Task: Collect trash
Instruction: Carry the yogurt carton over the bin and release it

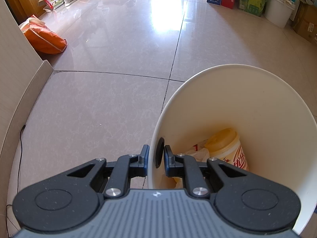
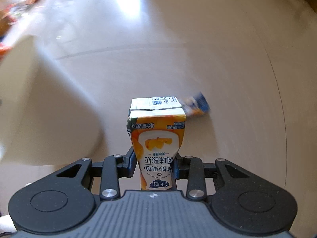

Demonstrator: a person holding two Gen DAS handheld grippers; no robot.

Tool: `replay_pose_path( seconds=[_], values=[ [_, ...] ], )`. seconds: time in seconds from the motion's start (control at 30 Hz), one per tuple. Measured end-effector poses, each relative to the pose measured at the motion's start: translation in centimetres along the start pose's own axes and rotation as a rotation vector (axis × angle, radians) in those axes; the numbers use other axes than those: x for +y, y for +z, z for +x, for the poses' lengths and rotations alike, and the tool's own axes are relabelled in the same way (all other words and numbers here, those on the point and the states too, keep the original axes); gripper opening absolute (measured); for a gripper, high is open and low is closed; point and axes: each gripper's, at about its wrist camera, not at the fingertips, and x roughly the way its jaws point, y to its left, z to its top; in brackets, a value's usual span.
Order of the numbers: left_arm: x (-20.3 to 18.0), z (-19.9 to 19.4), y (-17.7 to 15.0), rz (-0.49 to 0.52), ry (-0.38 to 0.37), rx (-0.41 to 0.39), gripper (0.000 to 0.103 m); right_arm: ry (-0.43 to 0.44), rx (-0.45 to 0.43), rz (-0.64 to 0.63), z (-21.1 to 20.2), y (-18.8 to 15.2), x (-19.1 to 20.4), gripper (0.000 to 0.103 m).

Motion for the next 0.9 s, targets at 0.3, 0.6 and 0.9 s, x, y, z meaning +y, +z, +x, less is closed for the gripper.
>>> replay_pose_path(
  seconds=[0.3,0.6,0.9],
  values=[
    [0.1,0.0,0.0,-0.008,-0.003,0.001,0.014,0.147,-0.094,-0.273,-9.9,4.5,9.4,0.039],
    [-0.1,-0.1,-0.1,-0.004,0.001,-0.002,0.014,0.247,-0.121,-0.468,-11.2,5.9,17.9,0.062],
    [0.0,-0.1,-0.1,-0.005,-0.002,-0.002,0.014,0.236,-0.162,-0.451,-11.4,5.5,16.6,0.081]
  ],
)
